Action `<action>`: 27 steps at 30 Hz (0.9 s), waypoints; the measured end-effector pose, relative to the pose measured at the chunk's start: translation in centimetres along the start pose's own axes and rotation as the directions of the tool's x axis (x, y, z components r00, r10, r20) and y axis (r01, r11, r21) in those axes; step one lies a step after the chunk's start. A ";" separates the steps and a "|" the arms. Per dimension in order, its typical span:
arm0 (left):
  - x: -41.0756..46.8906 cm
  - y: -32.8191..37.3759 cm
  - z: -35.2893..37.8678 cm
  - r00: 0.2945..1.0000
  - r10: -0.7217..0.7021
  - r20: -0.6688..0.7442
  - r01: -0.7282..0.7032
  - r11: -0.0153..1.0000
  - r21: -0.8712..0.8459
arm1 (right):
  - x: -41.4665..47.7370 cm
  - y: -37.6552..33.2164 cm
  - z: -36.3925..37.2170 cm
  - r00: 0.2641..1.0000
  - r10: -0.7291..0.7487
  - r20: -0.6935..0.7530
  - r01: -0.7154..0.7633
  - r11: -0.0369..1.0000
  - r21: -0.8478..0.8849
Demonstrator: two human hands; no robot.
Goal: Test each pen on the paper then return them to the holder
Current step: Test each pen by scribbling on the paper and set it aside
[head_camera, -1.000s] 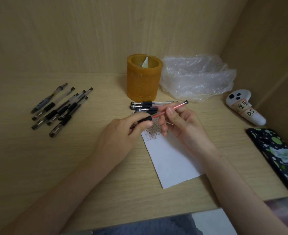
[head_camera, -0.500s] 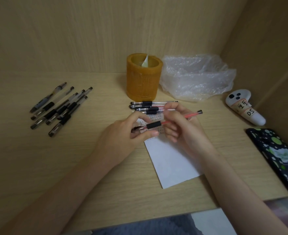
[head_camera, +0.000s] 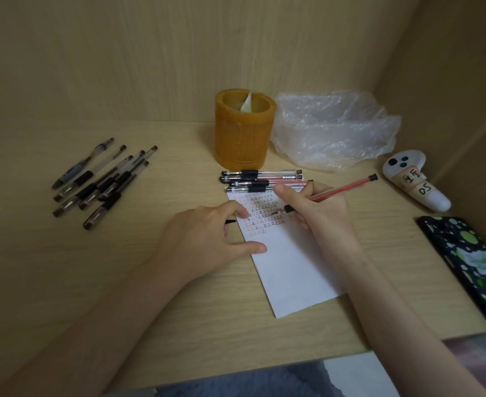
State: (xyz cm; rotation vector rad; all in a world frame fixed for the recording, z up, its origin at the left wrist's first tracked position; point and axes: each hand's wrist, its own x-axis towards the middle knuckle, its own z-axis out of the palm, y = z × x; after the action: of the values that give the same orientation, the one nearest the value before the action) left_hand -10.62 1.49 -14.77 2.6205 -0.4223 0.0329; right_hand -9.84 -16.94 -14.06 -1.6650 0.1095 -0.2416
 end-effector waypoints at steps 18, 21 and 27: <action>-0.1 0.3 -0.2 1.000 -0.015 0.006 0.015 1.000 0.020 | -0.3 1.3 1.1 0.993 -0.109 -0.039 0.098 0.970 -0.224; -0.1 0.4 -0.2 1.000 -0.012 0.006 0.012 1.000 0.014 | -0.4 1.4 1.1 0.994 -0.106 -0.042 0.094 0.971 -0.221; -0.1 0.3 -0.2 1.000 -0.004 0.005 0.004 1.000 0.005 | -0.3 1.6 1.2 0.992 -0.125 -0.025 0.116 0.969 -0.220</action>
State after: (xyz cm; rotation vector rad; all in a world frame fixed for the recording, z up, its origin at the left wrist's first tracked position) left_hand -10.81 1.34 -14.42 2.6268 -0.4189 0.0264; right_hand -9.77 -15.89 -15.81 -1.8890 0.0653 -0.3648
